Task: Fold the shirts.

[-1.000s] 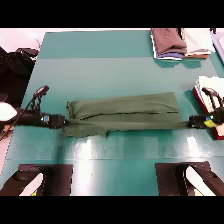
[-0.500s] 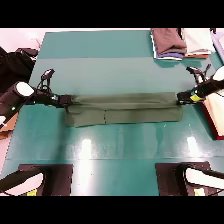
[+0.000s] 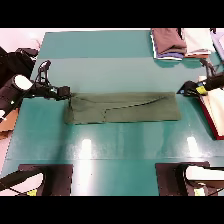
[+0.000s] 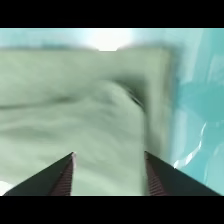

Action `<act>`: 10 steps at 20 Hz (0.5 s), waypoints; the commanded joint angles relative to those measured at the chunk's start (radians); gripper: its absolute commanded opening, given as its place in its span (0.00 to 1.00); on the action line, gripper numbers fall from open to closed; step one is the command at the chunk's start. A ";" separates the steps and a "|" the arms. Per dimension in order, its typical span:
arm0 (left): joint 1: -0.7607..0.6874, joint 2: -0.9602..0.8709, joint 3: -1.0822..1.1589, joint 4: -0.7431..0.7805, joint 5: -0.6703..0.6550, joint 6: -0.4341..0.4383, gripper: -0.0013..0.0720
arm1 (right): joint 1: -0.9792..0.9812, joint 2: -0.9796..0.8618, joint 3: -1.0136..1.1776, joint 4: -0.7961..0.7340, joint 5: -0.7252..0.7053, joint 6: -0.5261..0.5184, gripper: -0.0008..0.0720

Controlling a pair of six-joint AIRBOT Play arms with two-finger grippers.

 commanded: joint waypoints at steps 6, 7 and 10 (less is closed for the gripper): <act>-0.153 -0.031 0.030 -0.058 0.042 -0.045 0.05 | -0.274 -0.109 -0.216 0.247 0.053 -0.186 0.77; -0.190 -0.045 0.031 -0.059 0.058 -0.076 0.05 | -0.254 -0.133 -0.217 0.258 0.051 -0.188 0.77; -0.312 -0.108 0.039 -0.068 0.098 -0.110 0.05 | -0.157 -0.196 -0.200 0.320 0.037 -0.201 0.74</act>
